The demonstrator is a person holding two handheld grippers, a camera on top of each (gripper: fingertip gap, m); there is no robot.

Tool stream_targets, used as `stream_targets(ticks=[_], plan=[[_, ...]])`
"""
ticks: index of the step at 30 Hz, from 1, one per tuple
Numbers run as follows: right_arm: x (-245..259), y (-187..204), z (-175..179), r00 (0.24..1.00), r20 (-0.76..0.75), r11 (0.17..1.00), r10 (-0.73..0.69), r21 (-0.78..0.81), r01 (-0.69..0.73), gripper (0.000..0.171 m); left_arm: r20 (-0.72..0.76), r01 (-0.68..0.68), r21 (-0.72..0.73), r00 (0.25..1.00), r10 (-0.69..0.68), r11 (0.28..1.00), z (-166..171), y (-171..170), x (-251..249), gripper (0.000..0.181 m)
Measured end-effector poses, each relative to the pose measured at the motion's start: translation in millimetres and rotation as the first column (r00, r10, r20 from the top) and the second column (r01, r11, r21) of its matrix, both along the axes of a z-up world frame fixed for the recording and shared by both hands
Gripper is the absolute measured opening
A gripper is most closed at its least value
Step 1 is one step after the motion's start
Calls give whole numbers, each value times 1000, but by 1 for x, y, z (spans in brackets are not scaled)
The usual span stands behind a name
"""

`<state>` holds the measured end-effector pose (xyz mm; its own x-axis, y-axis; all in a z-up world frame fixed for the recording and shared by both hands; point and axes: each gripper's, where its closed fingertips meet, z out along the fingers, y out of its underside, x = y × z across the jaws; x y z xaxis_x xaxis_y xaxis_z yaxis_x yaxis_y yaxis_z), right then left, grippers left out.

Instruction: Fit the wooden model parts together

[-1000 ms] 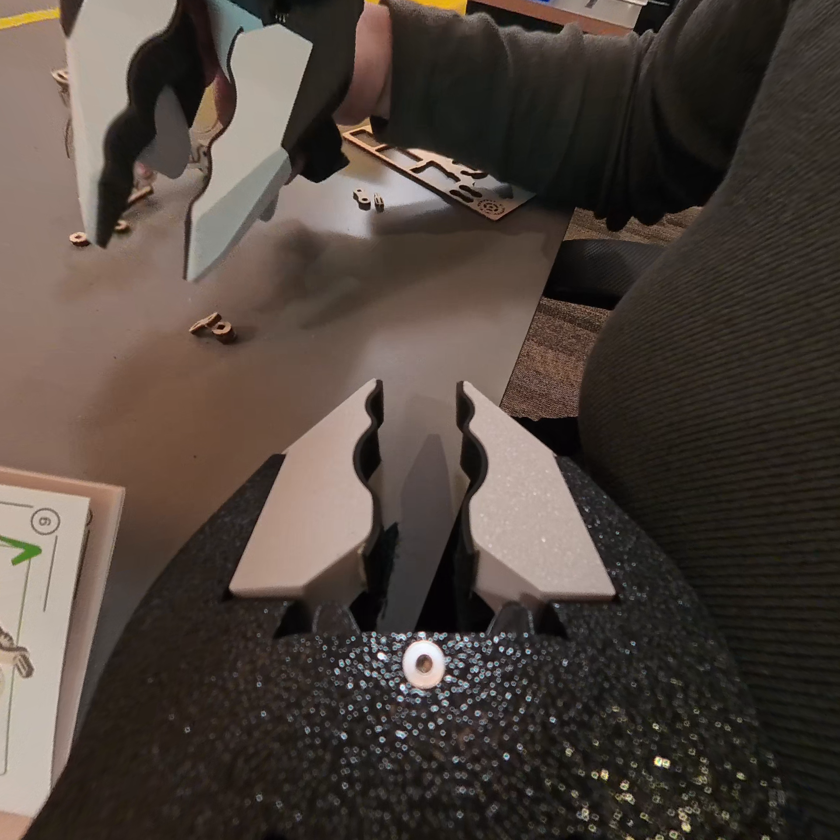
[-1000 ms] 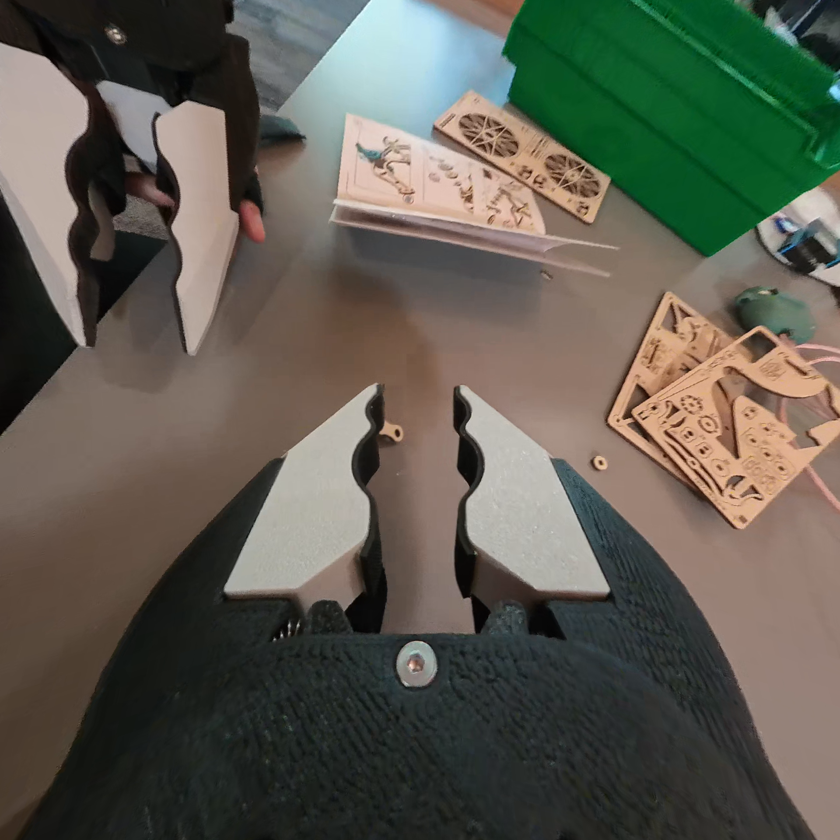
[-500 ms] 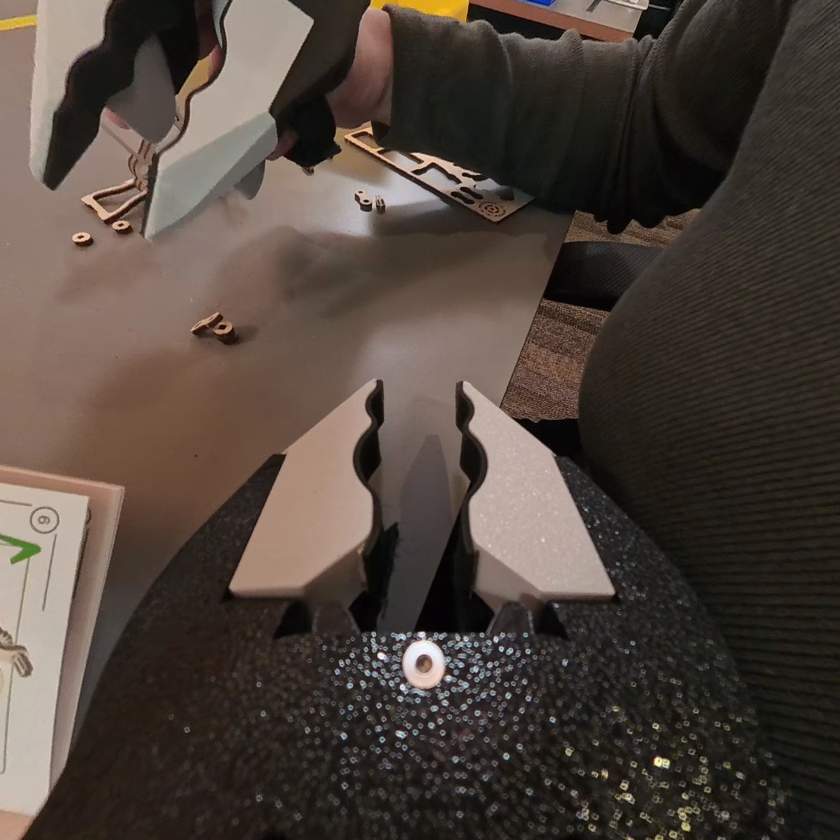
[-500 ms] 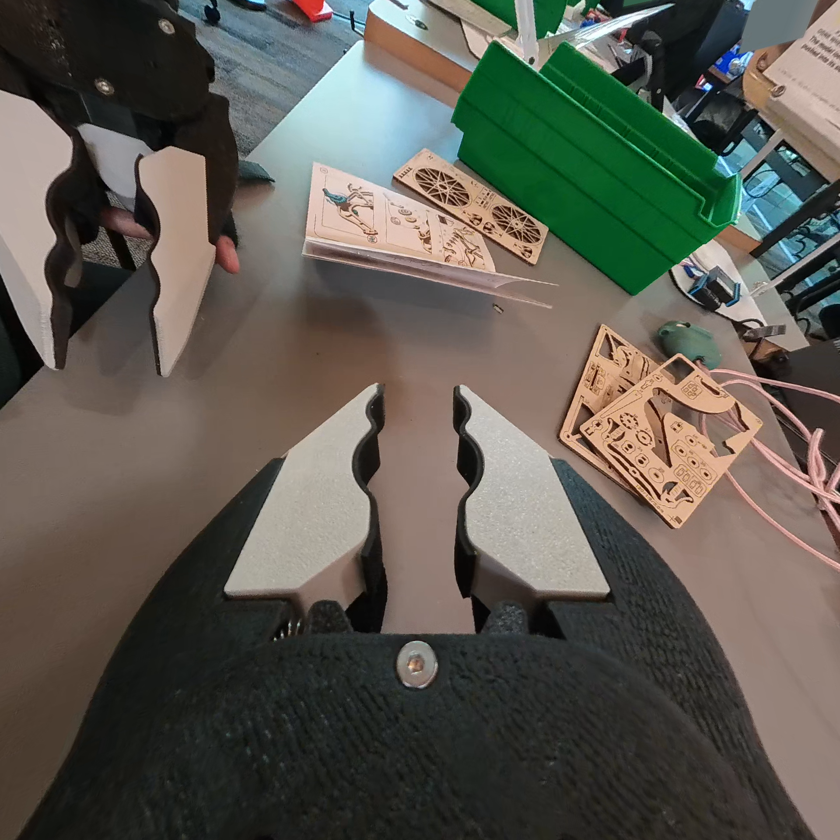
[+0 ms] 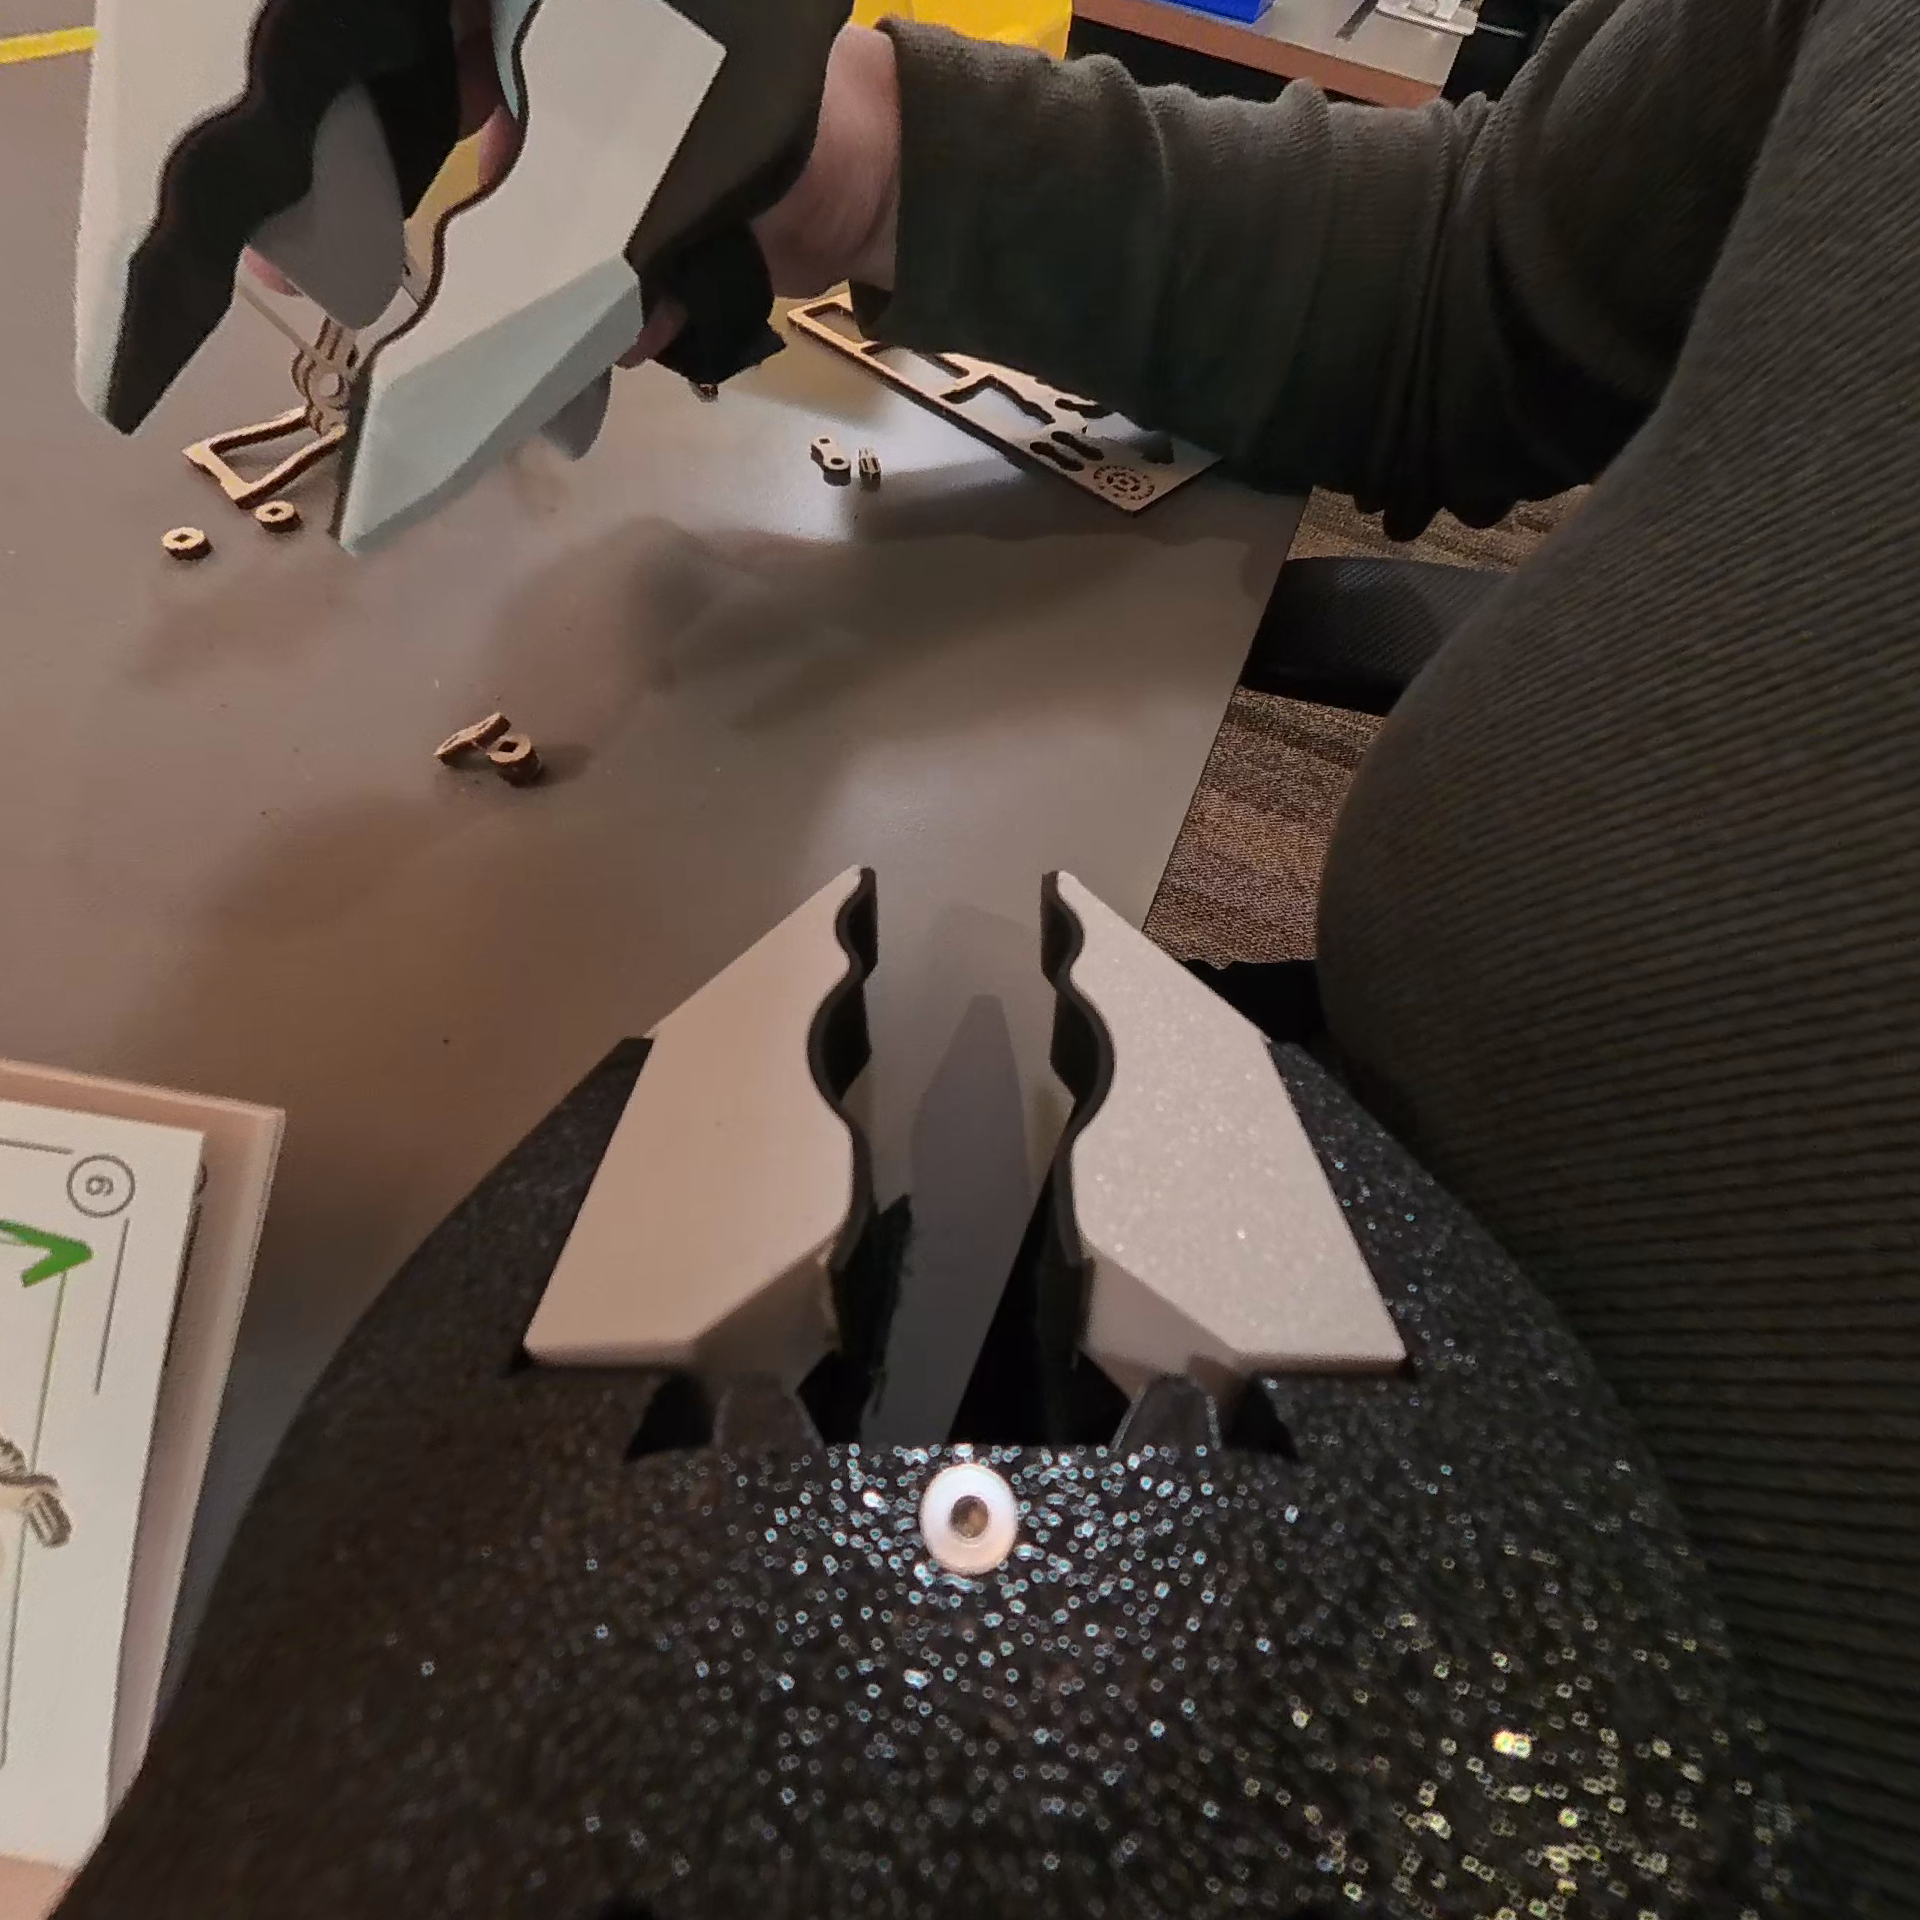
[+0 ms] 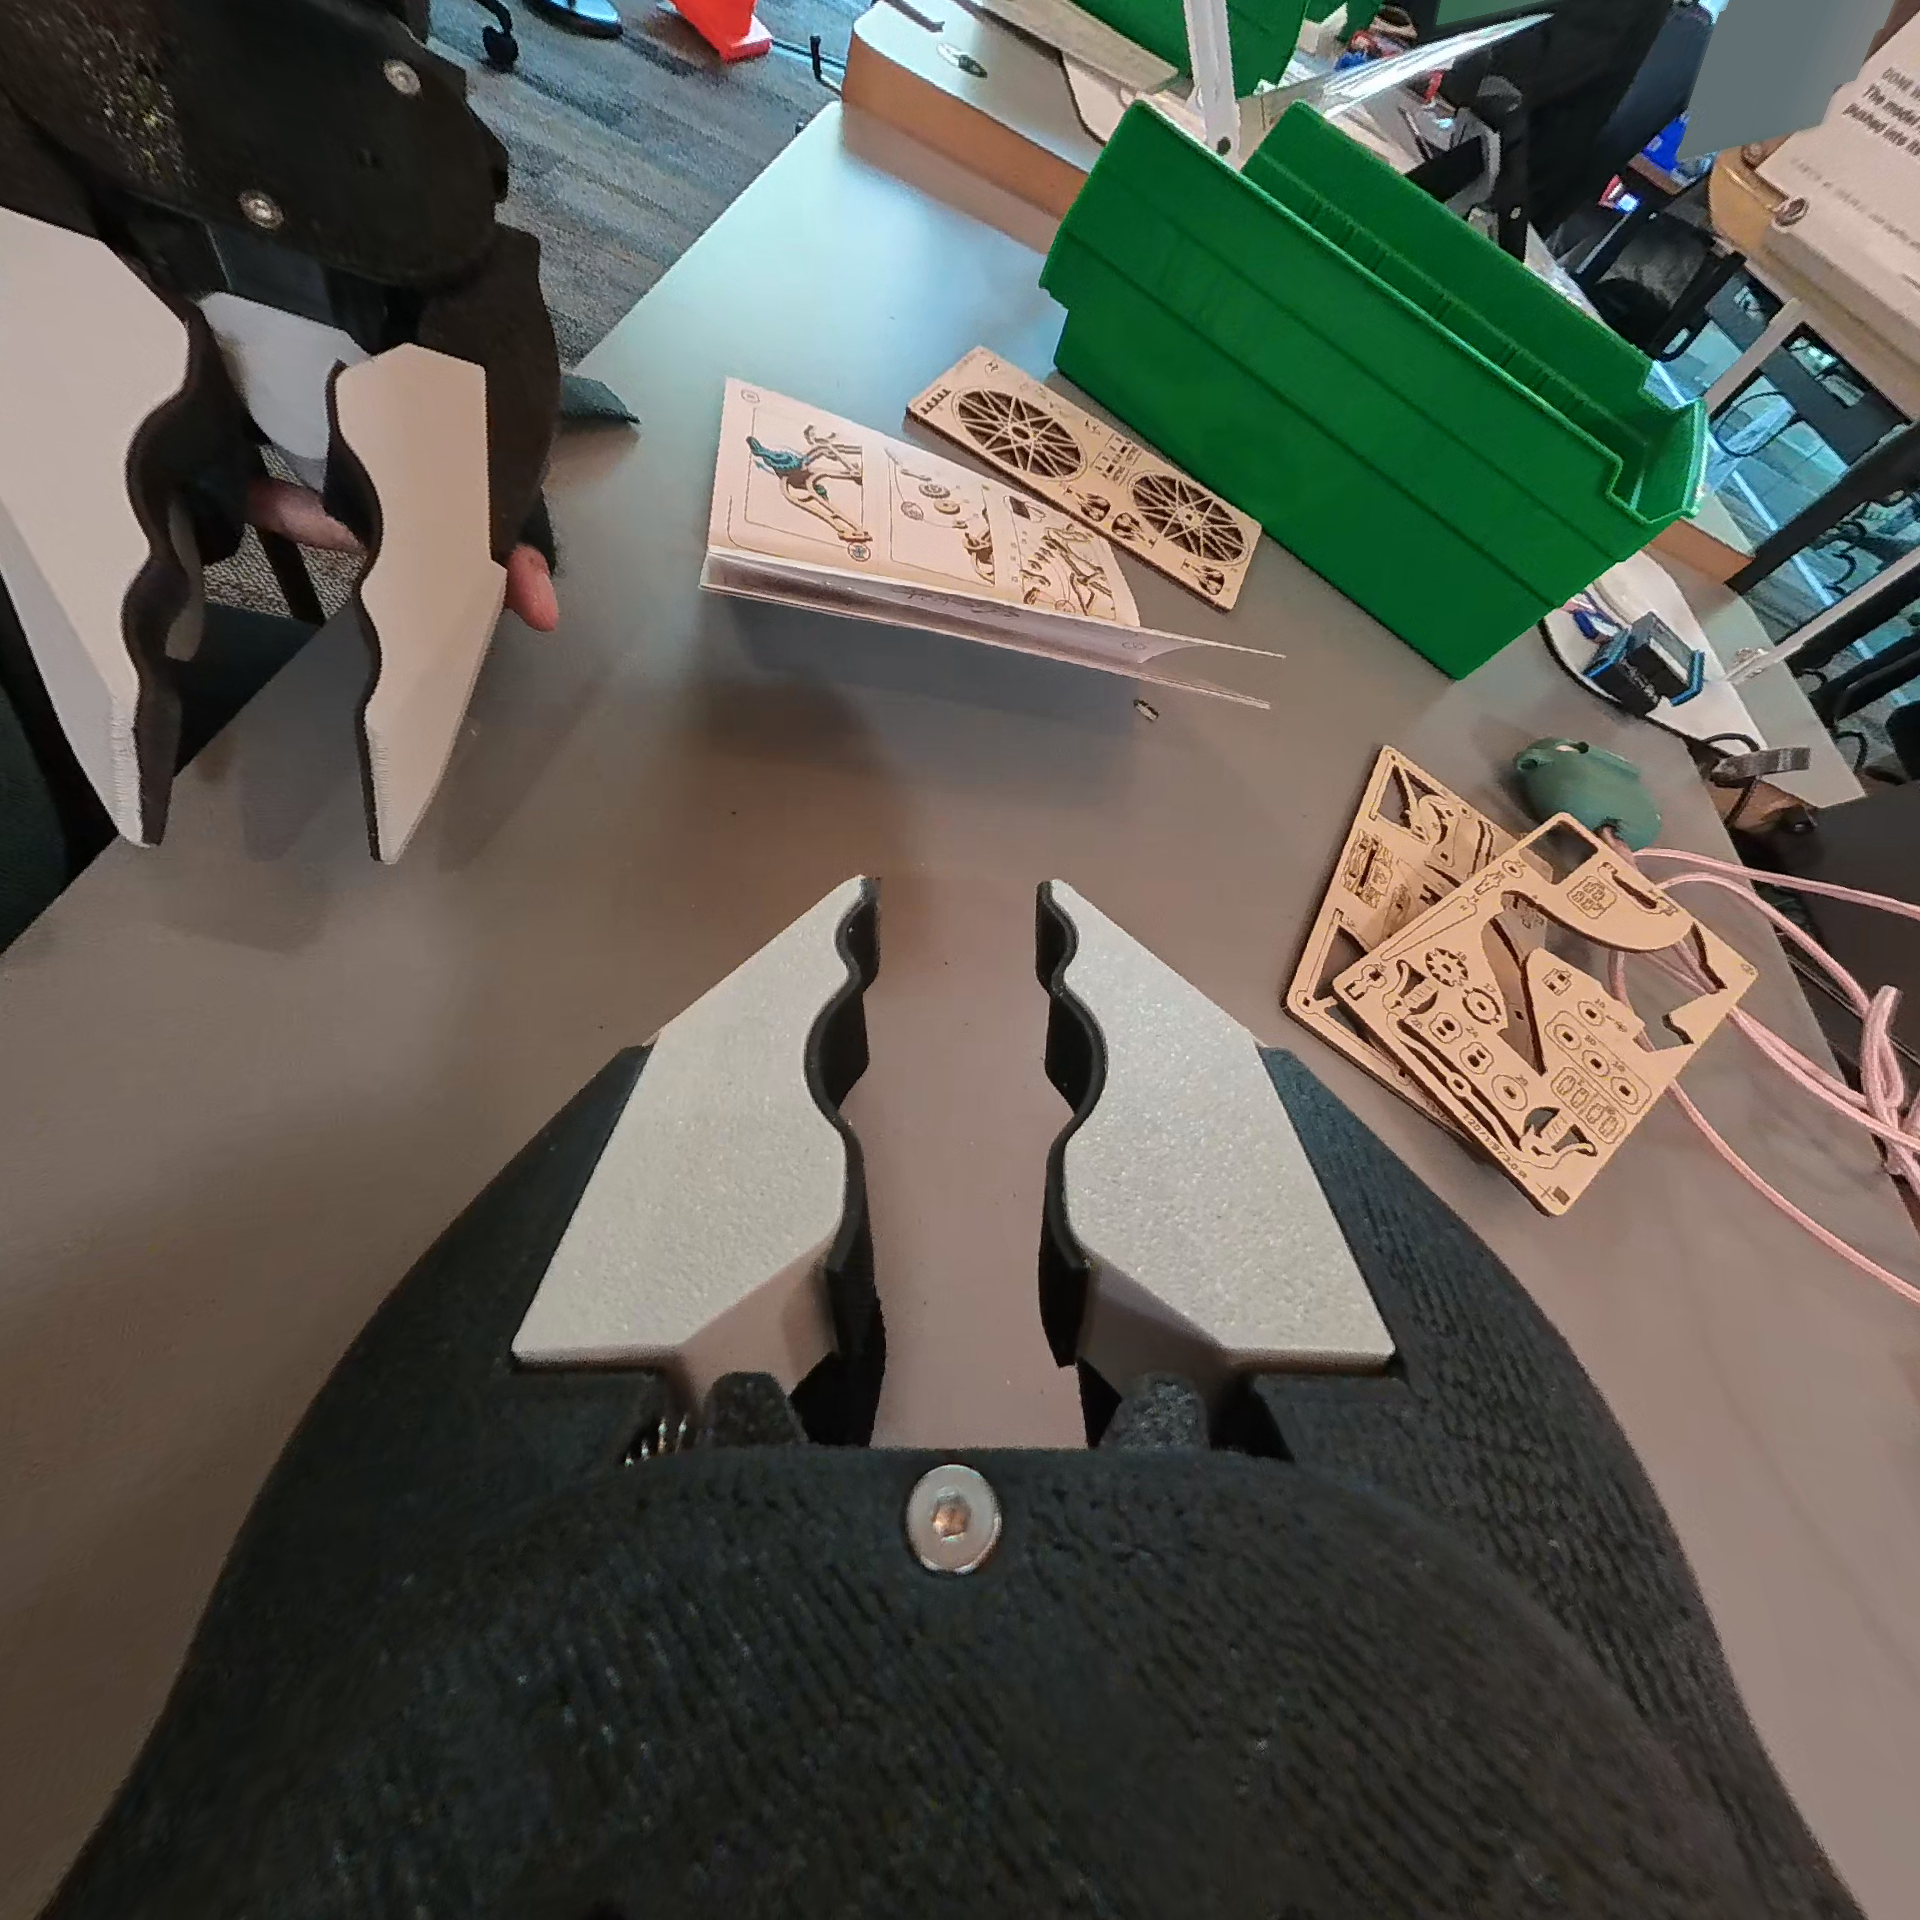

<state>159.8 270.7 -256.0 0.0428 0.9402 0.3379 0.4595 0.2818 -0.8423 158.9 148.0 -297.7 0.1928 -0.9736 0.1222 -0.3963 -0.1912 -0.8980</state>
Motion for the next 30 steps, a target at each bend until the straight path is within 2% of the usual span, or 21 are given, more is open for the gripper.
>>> stream_targets(ticks=[30], plan=[[1,5,9,998,-50,996,-27,80,31,28,5,-2,2,1000,2,1000,1,0,0,29]])
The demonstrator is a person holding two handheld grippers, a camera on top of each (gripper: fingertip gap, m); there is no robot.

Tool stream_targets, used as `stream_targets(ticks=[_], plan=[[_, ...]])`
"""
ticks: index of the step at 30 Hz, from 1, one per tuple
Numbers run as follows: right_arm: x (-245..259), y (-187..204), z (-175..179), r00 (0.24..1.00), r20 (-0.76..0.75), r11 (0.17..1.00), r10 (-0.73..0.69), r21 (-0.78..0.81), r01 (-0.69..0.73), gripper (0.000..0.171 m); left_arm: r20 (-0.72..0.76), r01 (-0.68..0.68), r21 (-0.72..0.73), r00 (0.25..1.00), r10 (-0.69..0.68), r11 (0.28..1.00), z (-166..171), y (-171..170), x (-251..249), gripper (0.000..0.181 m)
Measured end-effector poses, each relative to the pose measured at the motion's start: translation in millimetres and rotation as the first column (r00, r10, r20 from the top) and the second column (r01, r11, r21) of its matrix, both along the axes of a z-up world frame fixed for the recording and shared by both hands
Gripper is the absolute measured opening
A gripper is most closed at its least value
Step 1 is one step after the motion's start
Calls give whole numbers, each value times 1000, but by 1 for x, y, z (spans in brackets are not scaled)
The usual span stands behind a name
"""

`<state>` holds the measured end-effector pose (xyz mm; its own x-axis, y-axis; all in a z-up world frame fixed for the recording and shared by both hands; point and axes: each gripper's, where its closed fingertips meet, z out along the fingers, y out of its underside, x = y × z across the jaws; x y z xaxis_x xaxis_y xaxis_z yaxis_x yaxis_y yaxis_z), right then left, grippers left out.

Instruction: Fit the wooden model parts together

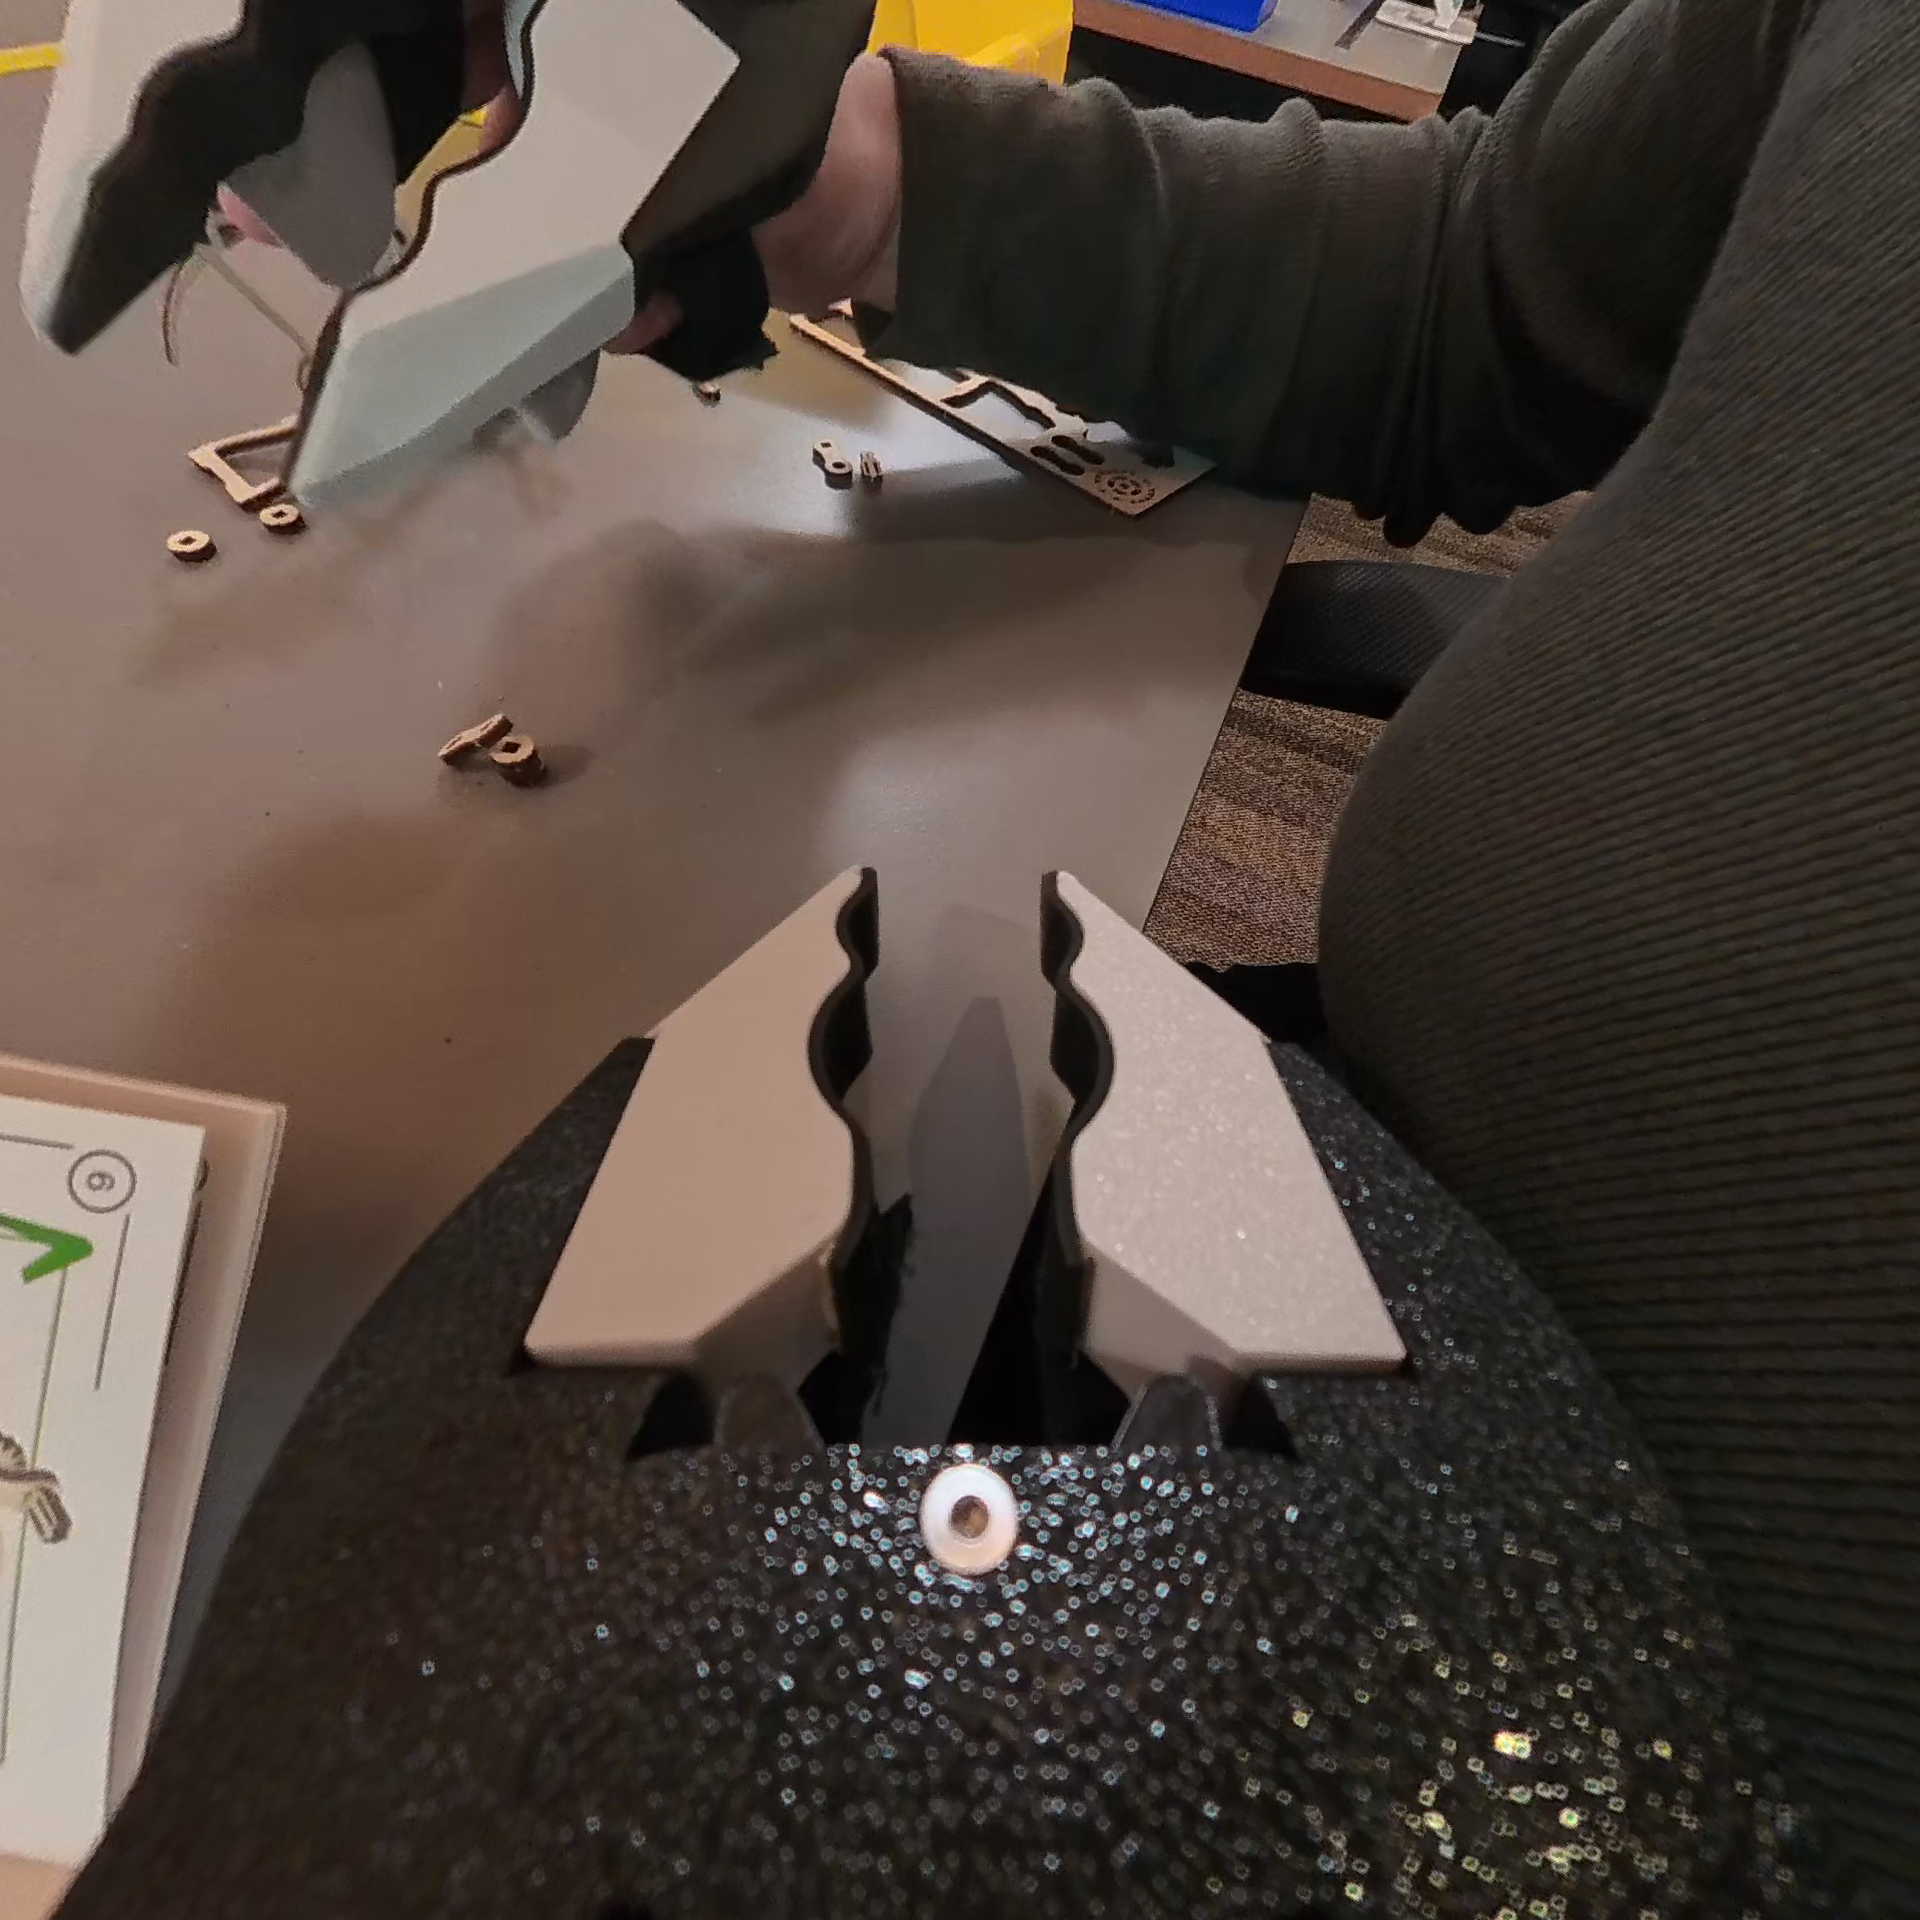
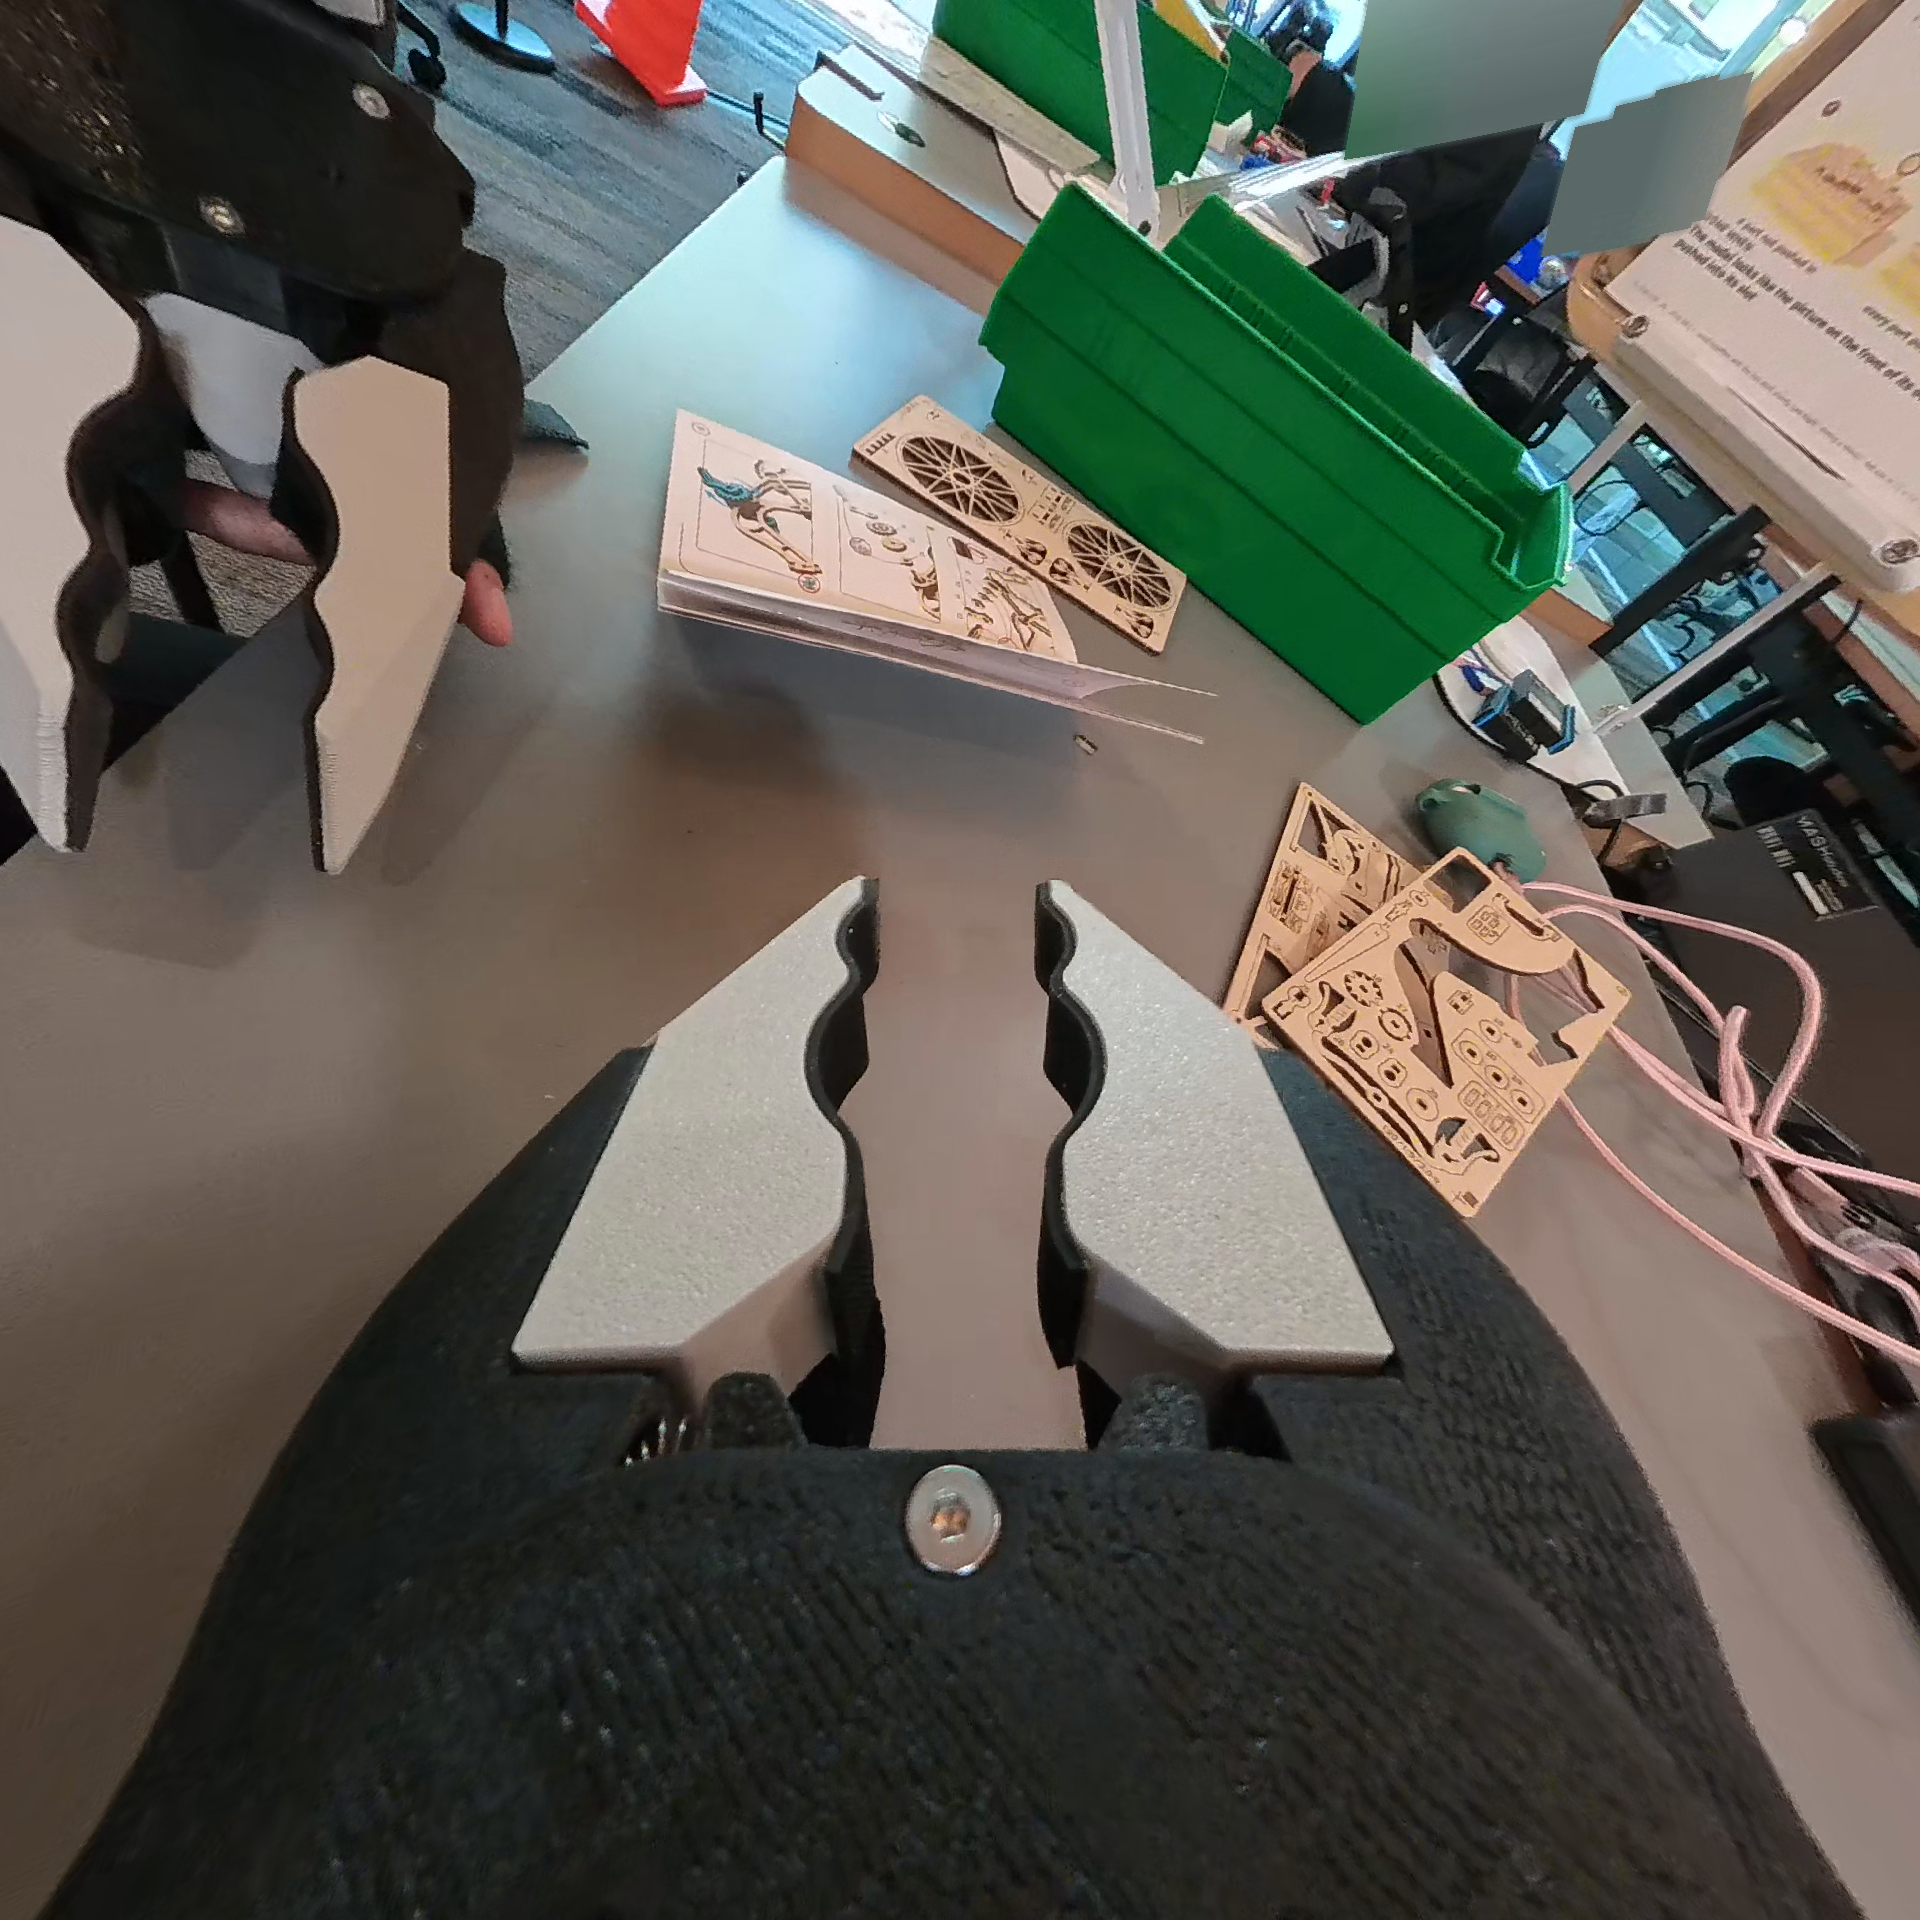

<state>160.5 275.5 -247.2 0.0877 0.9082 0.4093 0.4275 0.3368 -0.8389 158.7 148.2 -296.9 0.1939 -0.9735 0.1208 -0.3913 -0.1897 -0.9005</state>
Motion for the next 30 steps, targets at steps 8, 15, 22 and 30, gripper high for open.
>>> stream_targets(ticks=[8,15,22,30], plan=[[4,2,20,999,-41,998,-19,57,21,28,0,-1,-1,1000,1,1000,0,0,0,29],[9,-2,50,997,-62,989,-40,141,48,30,-5,6,4,1000,-6,1000,-1,-1,0,31],[38,-12,82,967,-108,961,-230,134,244,30,64,46,51,997,-49,998,12,-10,10,32],[136,-32,25,746,59,742,-664,-72,666,29,141,42,155,988,-65,987,31,-4,17,31]])
